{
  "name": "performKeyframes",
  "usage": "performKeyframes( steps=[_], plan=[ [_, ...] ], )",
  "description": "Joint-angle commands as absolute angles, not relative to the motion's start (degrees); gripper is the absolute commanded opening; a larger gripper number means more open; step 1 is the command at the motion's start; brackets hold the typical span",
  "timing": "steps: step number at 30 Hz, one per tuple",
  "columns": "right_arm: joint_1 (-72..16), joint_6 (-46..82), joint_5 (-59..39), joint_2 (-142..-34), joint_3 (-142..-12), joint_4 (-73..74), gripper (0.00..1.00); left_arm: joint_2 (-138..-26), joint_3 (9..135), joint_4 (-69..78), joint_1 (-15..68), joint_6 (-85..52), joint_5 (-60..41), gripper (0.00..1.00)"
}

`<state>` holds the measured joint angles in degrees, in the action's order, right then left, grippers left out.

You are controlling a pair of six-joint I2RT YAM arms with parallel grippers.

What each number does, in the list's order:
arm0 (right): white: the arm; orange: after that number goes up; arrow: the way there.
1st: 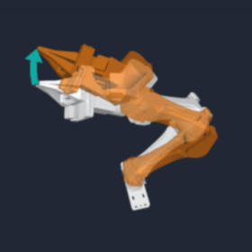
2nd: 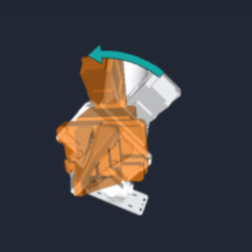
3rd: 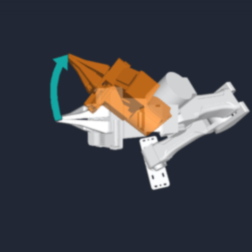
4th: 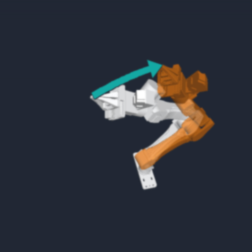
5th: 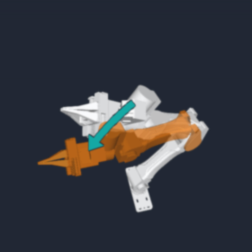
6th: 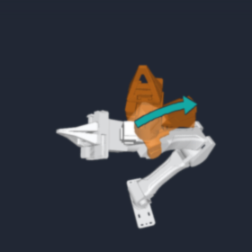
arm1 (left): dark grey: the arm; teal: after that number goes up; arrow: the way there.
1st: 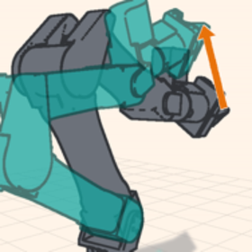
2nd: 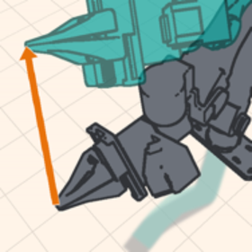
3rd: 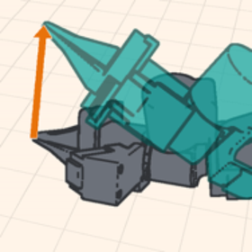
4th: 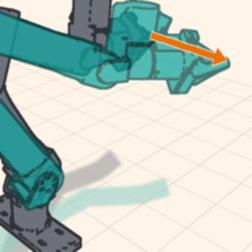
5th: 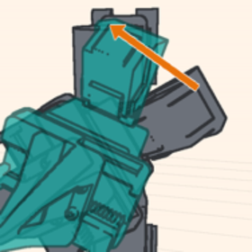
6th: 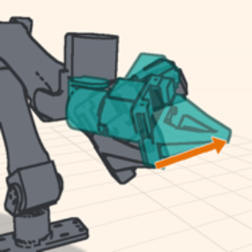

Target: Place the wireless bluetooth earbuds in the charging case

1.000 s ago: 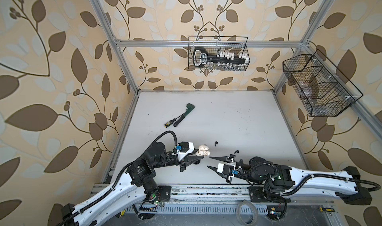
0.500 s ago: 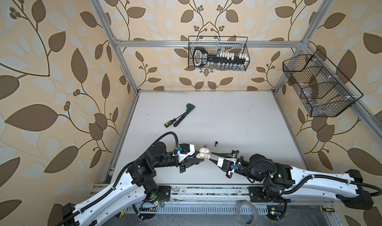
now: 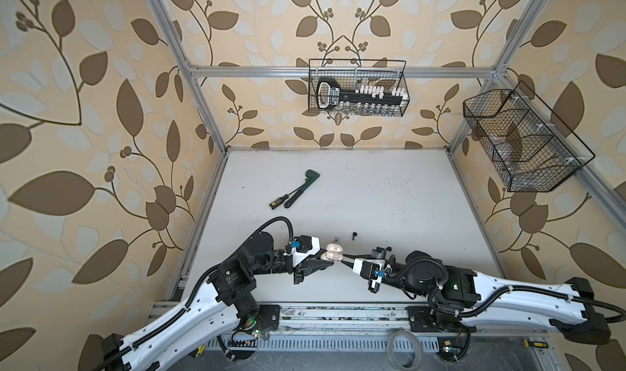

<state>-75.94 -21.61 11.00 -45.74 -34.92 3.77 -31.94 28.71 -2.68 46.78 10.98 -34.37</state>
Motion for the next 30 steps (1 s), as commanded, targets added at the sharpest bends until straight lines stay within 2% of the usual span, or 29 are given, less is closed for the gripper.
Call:
performKeyframes(
  steps=[1, 8, 15, 21, 25, 28, 30],
  plan=[
    [-75.89, -20.56, 9.65, -47.02, -37.61, 4.72, 0.12, -32.08, 30.39, 0.18, 47.29, 12.39, -38.06, 0.00],
    [-76.33, -15.72, 10.32, -49.57, -38.45, 5.76, 0.07, -30.73, 29.81, 0.99, 47.29, 12.23, -36.31, 0.00],
    [-79.06, -13.74, 15.50, -50.01, -40.22, 5.06, 0.09, -27.88, 27.99, 2.95, 47.29, 10.93, -32.82, 0.00],
    [-78.84, -7.08, 23.41, -42.33, -38.03, 7.54, 0.23, -26.19, 26.98, 3.52, 47.29, 10.75, -33.28, 0.00],
    [-75.35, 1.24, 28.29, -36.81, -34.33, 10.60, 0.31, -27.04, 27.05, 4.02, 47.29, 10.47, -34.30, 0.00],
    [-70.51, 9.28, 28.83, -37.37, -33.65, 9.16, 0.39, -27.50, 27.07, 4.80, 47.29, 9.96, -34.88, 0.00],
    [-68.26, 12.13, 27.65, -40.30, -34.17, 7.87, 0.41, -27.55, 26.86, 5.84, 47.29, 9.29, -35.36, 0.00]
  ],
)
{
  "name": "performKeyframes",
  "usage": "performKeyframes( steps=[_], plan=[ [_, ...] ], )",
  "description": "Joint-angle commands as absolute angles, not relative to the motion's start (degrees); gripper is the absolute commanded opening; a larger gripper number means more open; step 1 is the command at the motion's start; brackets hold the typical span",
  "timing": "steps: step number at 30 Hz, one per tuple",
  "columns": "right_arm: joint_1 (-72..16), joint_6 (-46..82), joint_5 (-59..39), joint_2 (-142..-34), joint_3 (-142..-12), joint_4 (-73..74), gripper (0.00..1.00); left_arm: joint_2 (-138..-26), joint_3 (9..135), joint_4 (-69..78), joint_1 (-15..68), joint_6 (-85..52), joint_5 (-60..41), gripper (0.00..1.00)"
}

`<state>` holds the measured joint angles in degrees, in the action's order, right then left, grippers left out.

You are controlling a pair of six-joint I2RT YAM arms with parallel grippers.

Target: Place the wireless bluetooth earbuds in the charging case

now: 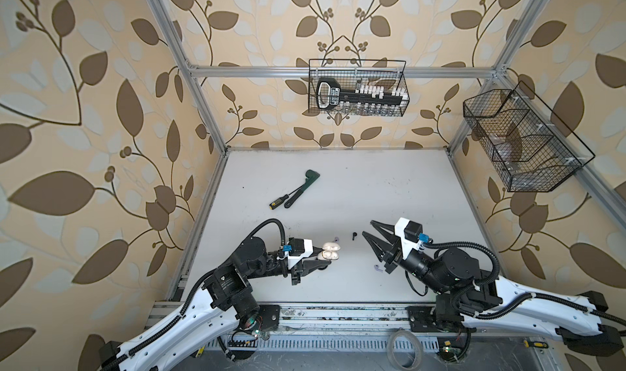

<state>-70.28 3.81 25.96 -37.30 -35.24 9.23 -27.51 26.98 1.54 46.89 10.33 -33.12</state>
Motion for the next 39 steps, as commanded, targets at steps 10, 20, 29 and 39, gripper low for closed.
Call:
performKeyframes(
  steps=[10, 20, 29, 39],
  plan=[
    [-67.96, 12.93, 14.31, -53.38, -37.35, 16.47, 0.37, -29.87, 26.37, 8.94, 47.29, 7.83, -36.14, 0.00],
    [-69.92, 7.92, 7.69, -48.96, -33.22, 25.26, 0.35, -32.02, 26.12, 10.10, 47.29, 8.02, -36.34, 0.00],
    [-69.86, 8.48, 22.50, -42.31, -32.78, 17.79, 0.34, -35.30, 23.68, 19.31, 47.29, 0.44, -25.00, 0.00],
    [-57.17, 19.86, 46.10, -34.91, -32.19, -6.09, 0.54, -52.13, 31.43, 15.74, 47.20, -27.28, 0.52, 0.00]
  ],
)
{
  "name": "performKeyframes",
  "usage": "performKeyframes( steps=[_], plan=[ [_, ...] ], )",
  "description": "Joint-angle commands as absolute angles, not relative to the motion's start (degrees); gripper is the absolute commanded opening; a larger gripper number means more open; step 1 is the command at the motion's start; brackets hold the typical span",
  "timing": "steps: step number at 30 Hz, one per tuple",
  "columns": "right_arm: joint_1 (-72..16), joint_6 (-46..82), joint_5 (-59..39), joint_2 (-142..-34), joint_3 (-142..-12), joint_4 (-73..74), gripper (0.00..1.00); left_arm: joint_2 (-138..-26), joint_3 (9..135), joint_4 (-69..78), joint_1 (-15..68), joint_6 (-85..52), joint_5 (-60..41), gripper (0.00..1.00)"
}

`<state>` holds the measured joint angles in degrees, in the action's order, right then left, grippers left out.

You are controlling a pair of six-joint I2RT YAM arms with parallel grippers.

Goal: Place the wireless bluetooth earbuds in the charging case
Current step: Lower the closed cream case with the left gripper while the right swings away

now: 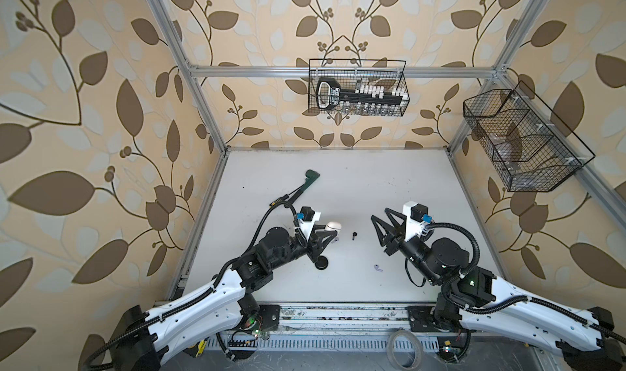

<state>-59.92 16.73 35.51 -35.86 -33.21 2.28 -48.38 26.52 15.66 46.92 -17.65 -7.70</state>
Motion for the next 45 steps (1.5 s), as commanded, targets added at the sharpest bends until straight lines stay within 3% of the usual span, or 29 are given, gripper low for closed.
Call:
performKeyframes(
  steps=[1, 7, 14, 17, 23, 29, 40, 41, 45],
  plan=[
    [-54.69, 19.57, 46.41, -34.45, -31.07, -6.03, 0.54, -54.91, 32.01, 16.74, 47.04, -28.12, -0.63, 0.00],
    [-33.44, 19.93, 37.15, -32.39, -22.34, -1.12, 0.63, -67.31, 35.59, 18.41, 46.63, -33.98, -0.42, 0.00],
    [-4.80, 28.59, 14.14, -35.15, -10.05, 12.34, 0.62, -78.56, 42.02, 14.64, 45.92, -37.23, 1.58, 0.00],
    [1.85, 30.95, 4.11, -37.85, -8.21, 16.59, 0.57, -85.13, 45.17, 13.89, 44.71, -38.43, -0.18, 0.00],
    [1.66, 31.13, -0.98, -40.01, -5.03, 25.21, 0.57, -94.28, 47.91, 16.91, 40.57, -41.29, -3.54, 0.00],
    [-3.80, 28.23, 3.01, -41.72, -6.23, 25.22, 0.60, -104.38, 52.17, 17.64, 38.06, -43.64, -6.66, 0.00],
    [-10.21, 24.63, 8.06, -45.39, -8.94, 24.59, 0.65, -109.36, 53.21, 17.16, 35.77, -44.81, -7.56, 0.00],
    [-10.39, 24.53, 8.07, -45.63, -8.99, 24.61, 0.66, -108.65, 52.31, 17.64, 35.78, -45.07, -7.04, 0.04],
    [-10.65, 24.28, 8.12, -45.71, -9.14, 24.45, 0.68, -106.22, 51.81, 15.28, 35.79, -43.38, -5.08, 0.46]
  ],
)
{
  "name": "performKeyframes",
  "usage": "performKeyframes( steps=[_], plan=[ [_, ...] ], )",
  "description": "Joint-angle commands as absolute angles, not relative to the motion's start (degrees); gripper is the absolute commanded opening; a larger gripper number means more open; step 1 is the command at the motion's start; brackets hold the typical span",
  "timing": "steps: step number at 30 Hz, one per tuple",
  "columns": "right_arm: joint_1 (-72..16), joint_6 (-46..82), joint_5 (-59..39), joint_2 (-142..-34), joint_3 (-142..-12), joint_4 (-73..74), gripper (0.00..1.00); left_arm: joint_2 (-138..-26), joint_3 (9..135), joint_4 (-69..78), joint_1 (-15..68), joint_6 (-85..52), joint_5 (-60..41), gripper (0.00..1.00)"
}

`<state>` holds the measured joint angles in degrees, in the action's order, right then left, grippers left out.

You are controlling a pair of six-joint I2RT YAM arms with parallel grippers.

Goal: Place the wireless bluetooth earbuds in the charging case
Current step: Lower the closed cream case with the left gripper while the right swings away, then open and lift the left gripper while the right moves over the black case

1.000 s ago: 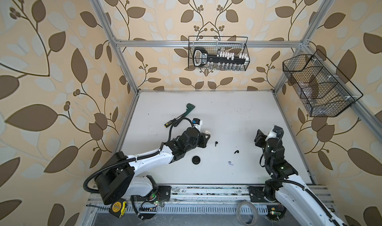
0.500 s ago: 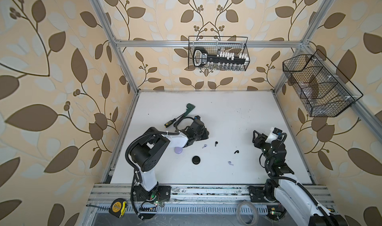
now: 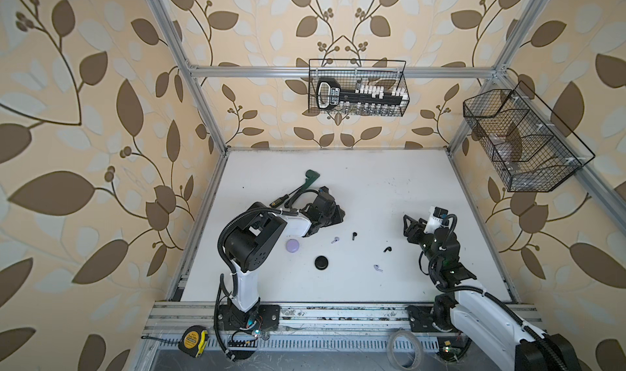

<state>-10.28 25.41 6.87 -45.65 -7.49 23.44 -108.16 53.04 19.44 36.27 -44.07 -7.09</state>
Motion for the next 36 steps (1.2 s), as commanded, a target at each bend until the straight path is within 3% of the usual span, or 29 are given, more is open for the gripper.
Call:
performKeyframes(
  steps=[1, 3, 8, 14, 24, 30, 36],
  plan=[
    [-10.81, 24.26, 8.17, -45.71, -9.13, 24.59, 0.68, -105.66, 51.83, 14.42, 35.78, -43.11, -4.52, 0.53],
    [-10.89, 24.21, 8.18, -45.94, -9.22, 24.60, 0.69, -104.14, 51.44, 13.73, 35.82, -42.34, -4.47, 0.63],
    [-10.94, 24.08, 8.10, -46.03, -9.24, 24.52, 0.69, -99.18, 50.72, 9.73, 35.77, -40.50, -1.10, 0.77],
    [-10.98, 23.99, 7.83, -45.92, -9.32, 24.37, 0.71, -87.75, 48.75, 1.38, 35.60, -36.74, 4.14, 0.82],
    [-12.41, 21.83, 4.59, -44.49, -9.73, 23.29, 0.70, -52.41, 34.14, -14.70, 35.59, -35.02, 27.43, 0.84],
    [-29.92, 21.19, 4.89, -37.93, -9.58, 20.34, 0.69, -37.39, 27.25, -19.32, 35.58, -37.51, 34.10, 0.88],
    [-55.15, 14.42, 10.37, -41.73, -12.99, 18.91, 0.72, -36.62, 25.97, -22.80, 35.51, -41.82, 39.08, 0.87]
  ],
)
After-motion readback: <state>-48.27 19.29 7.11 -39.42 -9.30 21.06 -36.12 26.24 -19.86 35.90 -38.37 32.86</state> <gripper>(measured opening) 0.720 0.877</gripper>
